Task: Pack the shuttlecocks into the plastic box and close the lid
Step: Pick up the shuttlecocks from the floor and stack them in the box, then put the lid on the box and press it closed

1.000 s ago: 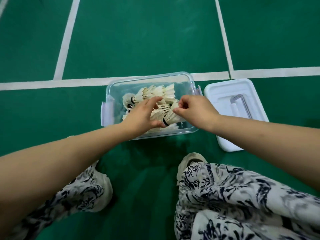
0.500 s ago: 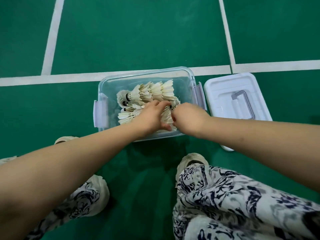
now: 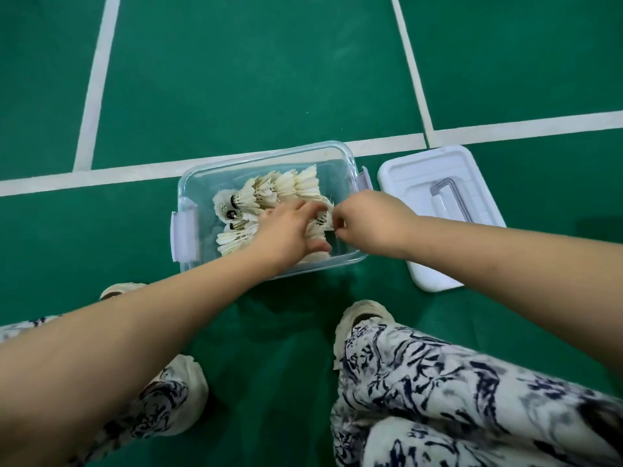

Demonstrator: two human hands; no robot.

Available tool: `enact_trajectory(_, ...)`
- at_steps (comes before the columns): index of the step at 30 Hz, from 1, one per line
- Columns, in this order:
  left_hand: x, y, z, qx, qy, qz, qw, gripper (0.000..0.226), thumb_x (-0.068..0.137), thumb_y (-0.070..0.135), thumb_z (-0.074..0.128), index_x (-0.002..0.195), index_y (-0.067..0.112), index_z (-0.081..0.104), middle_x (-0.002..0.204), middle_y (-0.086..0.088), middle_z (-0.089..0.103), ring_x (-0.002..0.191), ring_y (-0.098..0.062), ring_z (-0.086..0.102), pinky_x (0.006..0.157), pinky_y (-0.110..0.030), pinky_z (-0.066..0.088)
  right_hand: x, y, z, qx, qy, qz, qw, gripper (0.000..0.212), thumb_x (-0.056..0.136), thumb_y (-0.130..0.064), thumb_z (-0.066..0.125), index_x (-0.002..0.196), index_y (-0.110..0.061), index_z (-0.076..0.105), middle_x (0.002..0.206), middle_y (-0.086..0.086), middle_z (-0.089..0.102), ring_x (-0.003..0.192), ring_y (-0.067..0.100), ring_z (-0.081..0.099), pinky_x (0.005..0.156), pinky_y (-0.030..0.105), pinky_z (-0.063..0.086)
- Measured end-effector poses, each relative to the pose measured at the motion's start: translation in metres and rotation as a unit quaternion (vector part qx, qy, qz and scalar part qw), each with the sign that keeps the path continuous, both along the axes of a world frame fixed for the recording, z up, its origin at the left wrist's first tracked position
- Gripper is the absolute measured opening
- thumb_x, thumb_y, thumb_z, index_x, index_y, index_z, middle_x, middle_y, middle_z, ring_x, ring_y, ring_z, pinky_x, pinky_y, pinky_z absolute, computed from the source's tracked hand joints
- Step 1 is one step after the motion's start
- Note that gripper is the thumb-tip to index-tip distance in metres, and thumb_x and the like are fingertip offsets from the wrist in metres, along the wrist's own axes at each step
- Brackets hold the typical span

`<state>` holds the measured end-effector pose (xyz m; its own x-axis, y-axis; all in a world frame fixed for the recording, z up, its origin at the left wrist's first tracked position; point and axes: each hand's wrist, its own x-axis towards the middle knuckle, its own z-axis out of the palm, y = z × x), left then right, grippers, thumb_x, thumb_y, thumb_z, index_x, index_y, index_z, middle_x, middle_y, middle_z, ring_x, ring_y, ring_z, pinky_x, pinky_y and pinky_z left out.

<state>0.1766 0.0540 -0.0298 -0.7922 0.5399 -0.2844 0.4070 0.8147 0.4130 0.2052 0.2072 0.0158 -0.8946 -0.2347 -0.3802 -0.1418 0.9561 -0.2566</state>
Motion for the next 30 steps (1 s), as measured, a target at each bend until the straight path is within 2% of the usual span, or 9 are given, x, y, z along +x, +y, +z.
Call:
enact_trajectory(4,0.003,0.032,0.024,0.124,0.046,0.019,0.991,0.038,0.08,0.035,0.064,0.113,0.018,0.057,0.105,-0.005,0.061,0.099,-0.022,0.056,0.088,-0.037,0.044,0.009,0.032,0.005,-0.063,0.055,-0.081,0.993,0.018,0.085,-0.024,0.05,0.092,-0.019,0.066,0.094,0.007,0.068,0.091,0.028,0.06,0.069,0.031,0.045)
enact_trajectory(8,0.001,0.081,0.034,0.158,0.054,-0.012,0.986,0.022,0.085,0.019,0.057,0.106,0.013,0.06,0.099,-0.007,0.063,0.097,-0.023,0.056,0.085,-0.034,0.043,0.008,0.084,-0.011,-0.085,0.08,-0.214,0.97,0.016,0.085,-0.02,0.049,0.095,-0.017,0.061,0.1,0.006,0.065,0.088,0.025,0.056,0.067,0.03,0.04)
enact_trajectory(11,0.0,0.113,0.029,0.156,0.043,-0.033,0.986,0.027,0.085,0.011,0.054,0.112,0.01,0.056,0.1,-0.009,0.061,0.098,-0.025,0.055,0.087,-0.038,0.043,0.011,0.132,-0.043,-0.053,0.05,-0.319,0.945,0.025,0.084,-0.02,0.049,0.108,-0.014,0.054,0.112,0.009,0.059,0.088,0.029,0.054,0.068,0.032,0.041)
enact_trajectory(16,0.0,0.143,0.017,0.124,0.013,-0.03,0.992,0.035,0.088,0.014,0.049,0.122,0.016,0.047,0.106,-0.003,0.059,0.102,-0.024,0.054,0.088,-0.038,0.043,0.024,0.18,-0.089,0.01,-0.043,-0.427,0.903,0.047,0.086,-0.028,0.054,0.128,-0.007,0.043,0.129,0.019,0.046,0.118,0.039,0.044,0.09,0.042,0.041)
enact_trajectory(18,0.001,0.149,0.011,0.116,0.01,-0.039,0.992,0.03,0.088,0.014,0.046,0.118,0.017,0.051,0.102,-0.002,0.062,0.101,-0.024,0.055,0.087,-0.04,0.044,0.029,0.188,-0.098,-0.014,-0.082,-0.443,0.892,0.041,0.088,-0.032,0.052,0.121,-0.008,0.048,0.118,0.015,0.053,0.11,0.037,0.05,0.081,0.038,0.043)
enact_trajectory(20,0.002,0.152,0.006,0.113,0.007,-0.042,0.993,0.028,0.089,0.014,0.043,0.115,0.018,0.053,0.099,-0.002,0.063,0.099,-0.025,0.057,0.086,-0.041,0.045,0.03,0.19,-0.104,-0.047,-0.097,-0.438,0.892,0.022,0.09,-0.031,0.049,0.092,-0.01,0.055,0.087,0.008,0.057,0.089,0.033,0.055,0.062,0.029,0.039)
enact_trajectory(22,0.001,0.153,0.002,0.102,0.003,-0.05,0.993,0.028,0.089,0.013,0.041,0.113,0.017,0.054,0.1,-0.004,0.064,0.096,-0.026,0.058,0.085,-0.039,0.045,0.027,0.187,-0.105,-0.062,-0.1,-0.432,0.894,0.031,0.092,-0.025,0.045,0.064,-0.012,0.043,0.064,0.002,0.046,0.066,0.027,0.048,0.048,0.027,0.028)
enact_trajectory(26,0.001,0.152,0.0,0.085,-0.009,-0.052,0.995,0.029,0.088,0.012,0.04,0.112,0.017,0.056,0.103,-0.006,0.064,0.095,-0.027,0.058,0.083,-0.036,0.045,0.019,0.183,-0.099,-0.113,-0.075,-0.454,0.88,0.024,0.094,-0.023,0.041,0.081,-0.008,0.054,0.068,0.005,0.052,0.054,0.018,0.047,0.048,0.029,0.03)
enact_trajectory(30,0.002,0.148,0.004,0.097,-0.007,-0.047,0.994,0.027,0.089,0.012,0.041,0.111,0.015,0.056,0.104,-0.008,0.064,0.096,-0.027,0.057,0.083,-0.036,0.045,0.014,0.188,-0.077,-0.162,0.033,-0.491,0.855,0.027,0.093,-0.027,0.042,0.086,-0.007,0.059,0.072,0.008,0.055,0.062,0.024,0.052,0.058,0.029,0.033)
